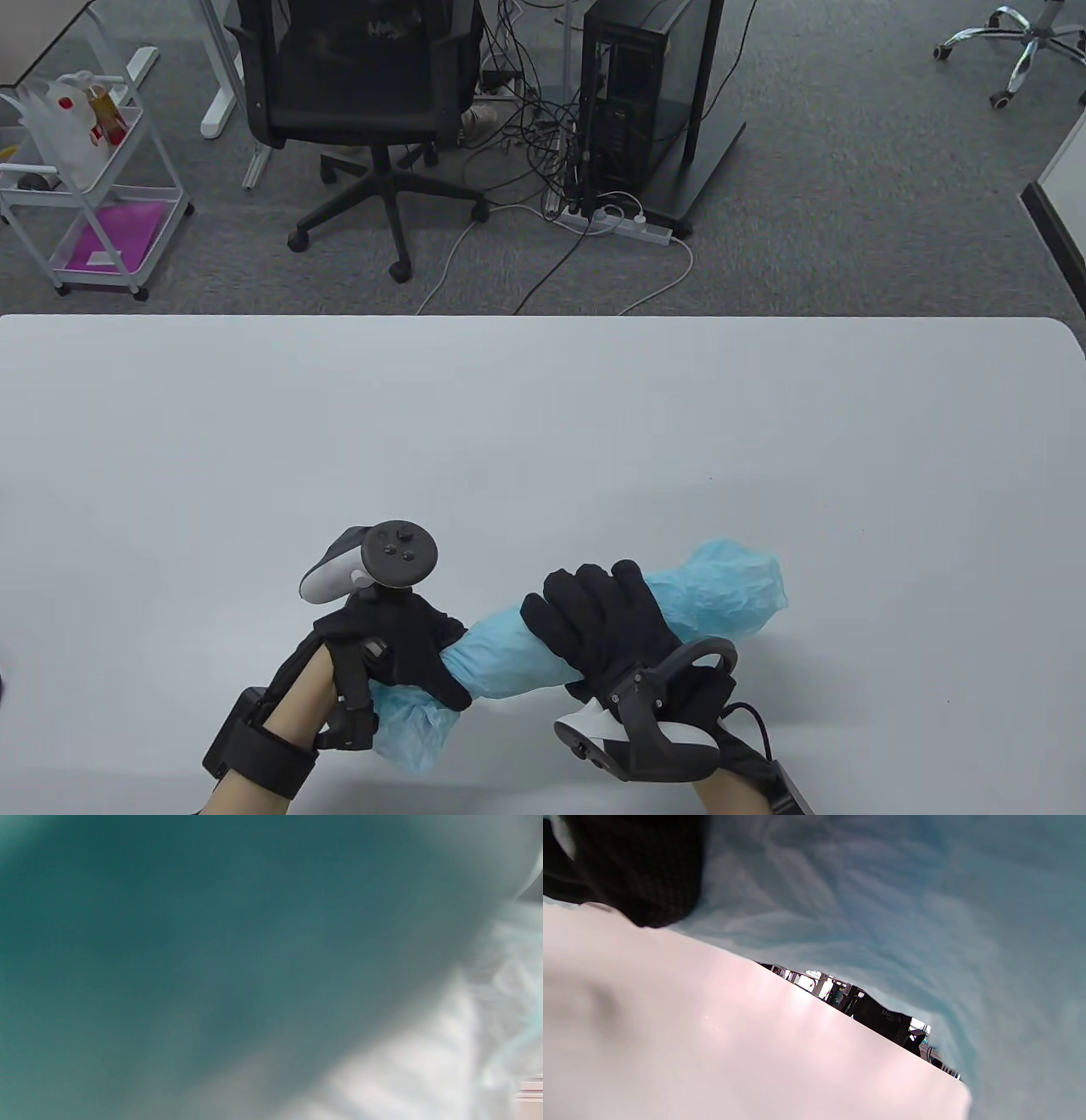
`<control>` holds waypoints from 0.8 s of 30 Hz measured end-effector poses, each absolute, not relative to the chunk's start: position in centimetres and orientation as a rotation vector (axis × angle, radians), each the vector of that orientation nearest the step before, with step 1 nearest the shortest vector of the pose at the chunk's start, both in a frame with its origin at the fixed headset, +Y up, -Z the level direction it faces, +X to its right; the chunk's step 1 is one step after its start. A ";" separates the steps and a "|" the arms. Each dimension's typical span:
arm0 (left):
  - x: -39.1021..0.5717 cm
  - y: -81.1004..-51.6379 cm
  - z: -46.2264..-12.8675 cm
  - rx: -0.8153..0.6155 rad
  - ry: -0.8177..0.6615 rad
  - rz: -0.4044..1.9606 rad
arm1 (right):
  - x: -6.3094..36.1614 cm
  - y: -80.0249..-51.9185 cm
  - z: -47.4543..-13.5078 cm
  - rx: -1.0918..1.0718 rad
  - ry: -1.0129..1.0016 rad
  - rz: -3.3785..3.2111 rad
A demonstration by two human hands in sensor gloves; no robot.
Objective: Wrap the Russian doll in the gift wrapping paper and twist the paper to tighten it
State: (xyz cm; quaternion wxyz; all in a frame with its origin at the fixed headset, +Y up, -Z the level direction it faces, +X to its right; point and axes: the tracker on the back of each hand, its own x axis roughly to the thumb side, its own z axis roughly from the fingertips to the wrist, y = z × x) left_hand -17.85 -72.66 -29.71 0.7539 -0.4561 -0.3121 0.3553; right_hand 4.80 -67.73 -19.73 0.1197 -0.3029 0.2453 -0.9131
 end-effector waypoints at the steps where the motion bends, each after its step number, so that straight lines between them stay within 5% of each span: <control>1: -17.8 -72.8 -29.7 -1.003 -0.684 0.794 | 4.8 -67.7 -19.7 -0.878 0.726 -2.664; 17: -17.0 -75.8 -29.6 -1.189 -0.745 1.119 | 4.6 -67.6 -19.1 -0.829 0.811 -2.593; 20: -17.9 -75.4 -30.1 -1.028 -0.648 1.111 | 5.4 -68.0 -20.3 -0.792 0.721 -2.660; 24: -19.3 -73.1 -29.9 -0.573 -0.515 1.053 | 7.4 -68.6 -22.2 -0.736 0.557 -2.819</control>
